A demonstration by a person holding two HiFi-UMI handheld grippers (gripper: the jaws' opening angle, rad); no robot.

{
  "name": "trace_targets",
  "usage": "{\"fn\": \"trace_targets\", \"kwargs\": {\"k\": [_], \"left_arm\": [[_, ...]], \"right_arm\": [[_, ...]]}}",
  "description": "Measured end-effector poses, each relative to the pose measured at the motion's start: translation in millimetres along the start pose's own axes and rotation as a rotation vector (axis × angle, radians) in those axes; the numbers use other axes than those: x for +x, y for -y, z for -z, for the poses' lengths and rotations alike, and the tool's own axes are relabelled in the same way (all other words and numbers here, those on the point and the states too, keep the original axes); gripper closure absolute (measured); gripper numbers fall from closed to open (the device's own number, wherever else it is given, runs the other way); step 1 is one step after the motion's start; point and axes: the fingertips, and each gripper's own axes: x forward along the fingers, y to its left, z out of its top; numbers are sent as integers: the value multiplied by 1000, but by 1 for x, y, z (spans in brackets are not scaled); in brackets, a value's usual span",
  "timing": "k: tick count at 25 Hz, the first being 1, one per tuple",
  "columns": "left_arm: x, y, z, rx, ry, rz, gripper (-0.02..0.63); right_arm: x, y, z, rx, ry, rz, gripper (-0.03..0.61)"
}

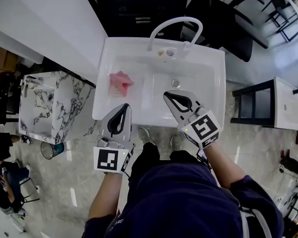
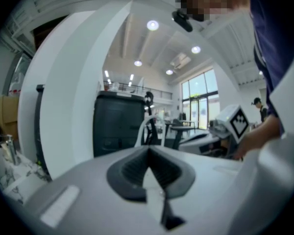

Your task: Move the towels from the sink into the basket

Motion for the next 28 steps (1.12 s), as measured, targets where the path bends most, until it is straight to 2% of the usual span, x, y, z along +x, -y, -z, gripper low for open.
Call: {"fn": "trace_targets", "kwargs": {"k": [7,14,28], "left_arm": [[-2,-53,17,-19,-27,-5,611],[-3,-97,37,-42,-54,-17,611],[0,-143,69,-90,-99,-16,611]], "right_arm": [[62,-10,0,24,-24,-4,569],[119,-27,19,39,-75,-38,569],[184,-43,44,83,-140,-77,568]]}}
